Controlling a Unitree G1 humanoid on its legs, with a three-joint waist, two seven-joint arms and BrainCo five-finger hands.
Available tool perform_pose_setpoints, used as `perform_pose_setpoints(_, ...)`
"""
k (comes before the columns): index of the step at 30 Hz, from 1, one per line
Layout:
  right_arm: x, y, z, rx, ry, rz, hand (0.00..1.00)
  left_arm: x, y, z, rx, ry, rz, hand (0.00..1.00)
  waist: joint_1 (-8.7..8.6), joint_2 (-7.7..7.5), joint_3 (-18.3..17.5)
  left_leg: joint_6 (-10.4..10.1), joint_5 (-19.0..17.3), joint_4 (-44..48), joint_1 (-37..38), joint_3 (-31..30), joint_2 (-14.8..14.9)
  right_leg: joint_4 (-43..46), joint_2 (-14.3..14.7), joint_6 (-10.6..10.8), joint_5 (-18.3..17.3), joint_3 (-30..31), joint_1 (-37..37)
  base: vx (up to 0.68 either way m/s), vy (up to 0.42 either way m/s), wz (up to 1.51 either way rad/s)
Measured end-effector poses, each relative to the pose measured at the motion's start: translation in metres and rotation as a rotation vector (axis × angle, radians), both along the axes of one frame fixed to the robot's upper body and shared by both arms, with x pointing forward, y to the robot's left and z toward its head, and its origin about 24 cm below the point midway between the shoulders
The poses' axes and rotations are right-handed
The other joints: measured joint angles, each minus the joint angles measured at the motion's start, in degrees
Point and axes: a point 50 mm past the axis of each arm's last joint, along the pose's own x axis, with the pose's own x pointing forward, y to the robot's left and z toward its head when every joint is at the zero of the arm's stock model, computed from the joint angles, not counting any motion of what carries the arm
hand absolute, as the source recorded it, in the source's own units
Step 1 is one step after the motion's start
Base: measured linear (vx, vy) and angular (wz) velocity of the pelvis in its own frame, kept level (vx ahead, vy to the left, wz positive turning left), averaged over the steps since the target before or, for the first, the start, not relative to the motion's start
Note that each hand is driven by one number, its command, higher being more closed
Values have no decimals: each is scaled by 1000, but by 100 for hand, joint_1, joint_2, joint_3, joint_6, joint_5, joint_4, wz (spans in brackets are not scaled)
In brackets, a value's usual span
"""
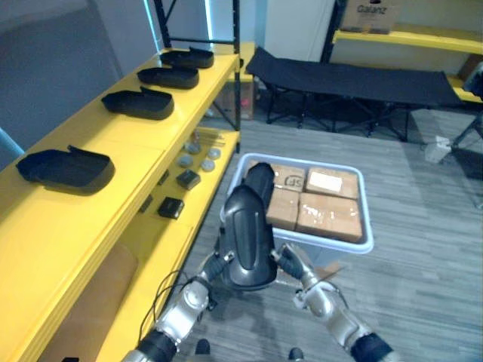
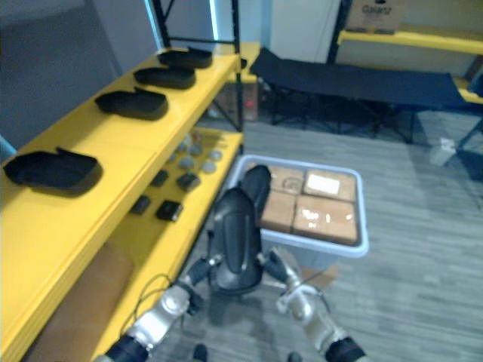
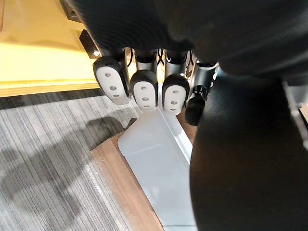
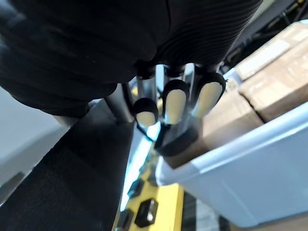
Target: Walk over and take plastic housings, then place them on the shelf
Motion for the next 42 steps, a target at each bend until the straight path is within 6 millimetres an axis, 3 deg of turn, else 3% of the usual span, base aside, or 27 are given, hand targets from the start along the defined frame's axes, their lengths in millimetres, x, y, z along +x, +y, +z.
perform_pose_setpoints(8, 20, 10, 51, 69, -324, -8, 100, 10, -2, 28, -187, -118, 41, 100, 79, 0, 0, -2, -8, 1, 85, 140, 14, 1, 9, -20, 17, 134, -1, -1, 2, -6)
perform_pose_setpoints(9, 27, 16, 74, 109, -459, 11, 100, 15, -2, 42, -273, -178, 55, 100, 94, 1, -1, 2, -14, 1, 93, 142, 12, 2, 6, -21, 16, 143, 0, 3, 2, -8)
perform_pose_setpoints(11, 27, 16, 76, 115, -472, 13, 100, 15, -2, 43, -285, -185, 55, 100, 96, 1, -1, 8, -18, 1, 92, 143, 11, 2, 5, -20, 15, 143, 0, 0, 0, 0)
perform_pose_setpoints(12, 27, 16, 77, 116, -475, 16, 0, 15, -2, 43, -287, -186, 55, 100, 94, 1, -1, 9, -19, 1, 92, 144, 9, 2, 3, -20, 15, 143, -1, 0, 0, 0)
perform_pose_setpoints(21, 29, 20, 91, 156, -537, 37, 0, 13, 1, 57, -352, -272, 121, 100, 104, -3, 1, 12, -30, 1, 89, 136, 9, 0, 2, -18, 4, 134, 0, 0, 0, 0)
perform_pose_setpoints(31, 27, 32, 92, 224, -531, 19, 0, 13, 11, 67, -394, -381, 291, 100, 138, -98, 38, 19, -34, 1, 89, 119, -3, 47, -14, 1, -36, 113, 1, 2, 0, 0)
perform_pose_setpoints(42, 12, 48, 74, 317, -460, 0, 0, 14, 34, 102, -97, -745, 456, 100, 239, -208, 13, 34, -65, 2, 105, 92, -28, 181, -49, 34, -150, 72, -11, 5, 2, 2)
